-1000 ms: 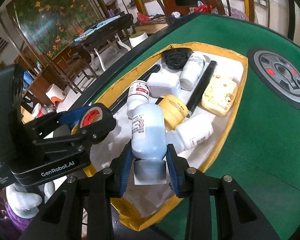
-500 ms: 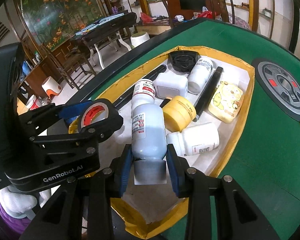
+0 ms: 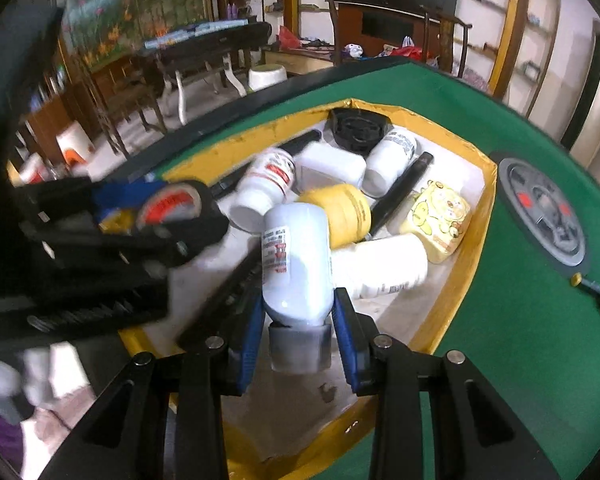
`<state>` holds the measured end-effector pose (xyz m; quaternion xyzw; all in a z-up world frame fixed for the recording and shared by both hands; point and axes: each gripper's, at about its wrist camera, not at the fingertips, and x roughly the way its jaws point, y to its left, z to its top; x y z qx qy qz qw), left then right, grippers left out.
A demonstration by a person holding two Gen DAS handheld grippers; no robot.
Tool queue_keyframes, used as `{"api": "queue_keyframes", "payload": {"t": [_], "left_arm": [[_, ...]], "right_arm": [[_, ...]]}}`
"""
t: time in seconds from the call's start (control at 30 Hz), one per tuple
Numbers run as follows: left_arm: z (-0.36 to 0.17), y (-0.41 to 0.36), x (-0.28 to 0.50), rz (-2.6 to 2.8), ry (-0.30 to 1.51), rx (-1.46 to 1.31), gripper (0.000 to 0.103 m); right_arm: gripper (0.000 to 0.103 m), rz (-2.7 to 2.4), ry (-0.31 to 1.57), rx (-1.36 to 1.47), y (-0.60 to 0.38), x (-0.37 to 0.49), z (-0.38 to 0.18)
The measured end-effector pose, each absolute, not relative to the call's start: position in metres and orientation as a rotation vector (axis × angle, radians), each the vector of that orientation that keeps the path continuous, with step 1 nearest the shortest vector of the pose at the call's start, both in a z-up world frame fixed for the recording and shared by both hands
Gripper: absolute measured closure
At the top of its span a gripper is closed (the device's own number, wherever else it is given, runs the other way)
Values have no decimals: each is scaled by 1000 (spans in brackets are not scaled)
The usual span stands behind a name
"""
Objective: Organize rigid objects
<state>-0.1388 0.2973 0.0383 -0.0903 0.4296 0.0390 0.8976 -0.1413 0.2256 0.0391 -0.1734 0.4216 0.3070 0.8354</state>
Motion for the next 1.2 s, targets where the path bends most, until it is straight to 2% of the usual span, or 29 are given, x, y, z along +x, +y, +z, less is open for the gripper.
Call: {"api": "queue_keyframes", "payload": {"t": [0.57,1.03,1.1,1.17,1.2], "left_arm": [[23,289,-129,43,1006,-98,37],[37,287,-137,40,972,-122,24],[41,288,-140,43,959,-129,24],[46,290,-143,48,944,-148,21],[48,292,-144,51,933,-159,19]], "right_arm": [[70,597,825,-490,235,-138,34],[69,631,839,-457,234,-142,32],[65,630,831,-448,232,-145,34],[56,626,815,-432,229,-148,38],[46,627,809,-421,226,-149,41]]}}
